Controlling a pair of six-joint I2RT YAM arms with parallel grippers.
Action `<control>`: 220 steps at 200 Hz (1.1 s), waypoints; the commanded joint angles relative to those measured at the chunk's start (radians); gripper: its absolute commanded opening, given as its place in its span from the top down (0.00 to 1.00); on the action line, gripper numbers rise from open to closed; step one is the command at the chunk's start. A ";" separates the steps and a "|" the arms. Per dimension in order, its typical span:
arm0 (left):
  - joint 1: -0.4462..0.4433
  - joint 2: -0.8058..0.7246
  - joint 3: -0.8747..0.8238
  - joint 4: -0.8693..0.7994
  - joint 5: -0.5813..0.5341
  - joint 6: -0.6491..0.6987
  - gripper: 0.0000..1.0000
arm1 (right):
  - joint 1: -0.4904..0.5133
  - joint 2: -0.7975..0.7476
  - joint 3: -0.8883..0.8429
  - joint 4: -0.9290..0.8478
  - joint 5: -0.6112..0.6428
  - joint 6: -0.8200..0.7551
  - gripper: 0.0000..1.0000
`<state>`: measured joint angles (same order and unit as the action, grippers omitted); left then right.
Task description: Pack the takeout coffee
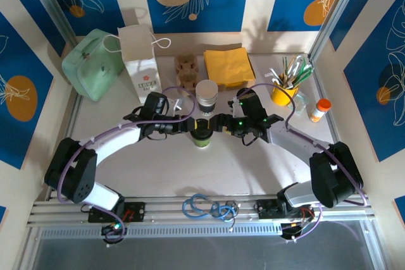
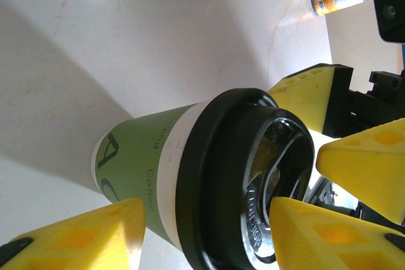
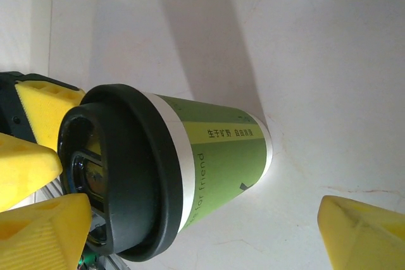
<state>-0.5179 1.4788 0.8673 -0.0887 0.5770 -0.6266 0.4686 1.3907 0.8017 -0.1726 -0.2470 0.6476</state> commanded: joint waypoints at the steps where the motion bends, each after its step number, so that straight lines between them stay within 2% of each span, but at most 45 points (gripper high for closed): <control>1: -0.008 0.018 -0.014 0.024 0.022 0.008 0.46 | -0.005 0.008 0.007 -0.014 -0.017 0.010 0.08; 52: -0.008 0.023 -0.042 0.062 0.022 -0.020 0.47 | -0.005 0.030 0.023 -0.034 -0.011 0.012 0.08; 220: -0.008 0.060 -0.090 0.029 -0.011 -0.007 0.51 | -0.033 0.064 0.023 -0.094 0.008 0.081 0.11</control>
<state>-0.5205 1.5013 0.8280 -0.0029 0.5957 -0.6464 0.4530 1.4311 0.8192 -0.2058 -0.2592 0.6971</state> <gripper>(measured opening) 0.499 0.891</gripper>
